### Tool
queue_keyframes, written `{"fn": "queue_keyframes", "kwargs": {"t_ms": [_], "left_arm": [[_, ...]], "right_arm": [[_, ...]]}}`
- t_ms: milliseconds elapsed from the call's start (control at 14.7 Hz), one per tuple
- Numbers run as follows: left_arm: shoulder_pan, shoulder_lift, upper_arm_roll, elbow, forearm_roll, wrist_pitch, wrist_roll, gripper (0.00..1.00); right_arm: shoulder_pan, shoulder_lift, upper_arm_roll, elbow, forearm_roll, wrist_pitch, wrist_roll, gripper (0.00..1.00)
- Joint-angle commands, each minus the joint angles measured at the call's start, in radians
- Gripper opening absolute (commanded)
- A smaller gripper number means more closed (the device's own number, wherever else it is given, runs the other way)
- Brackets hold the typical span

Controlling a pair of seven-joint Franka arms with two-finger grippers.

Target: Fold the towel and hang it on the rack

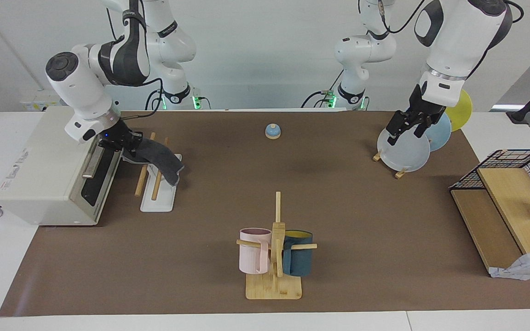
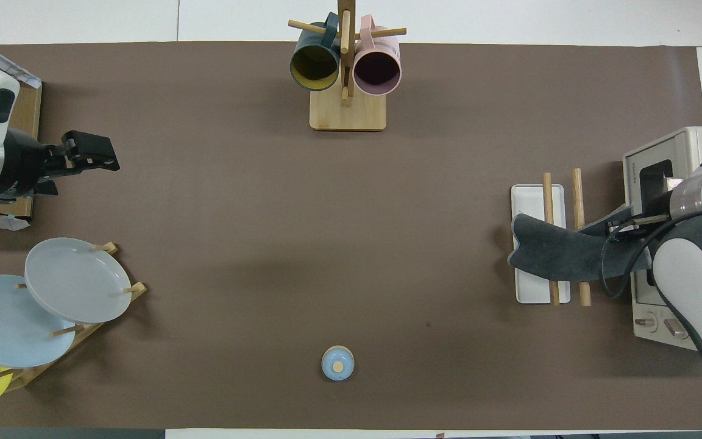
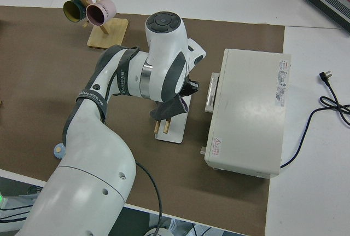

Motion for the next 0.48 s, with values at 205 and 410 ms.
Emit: {"fn": "queue_keyframes", "kwargs": {"t_ms": [205, 410], "left_arm": [[-0.056, 0.028, 0.067, 0.082, 0.067, -0.205, 0.264, 1.0], [-0.044, 0.002, 0.063, 0.044, 0.054, -0.176, 0.254, 1.0]], "right_arm": [[-0.007, 0.007, 0.006, 0.005, -0.053, 0.019, -0.032, 0.05], [-0.007, 0.006, 0.004, 0.005, -0.053, 0.005, -0.038, 1.0]]}}
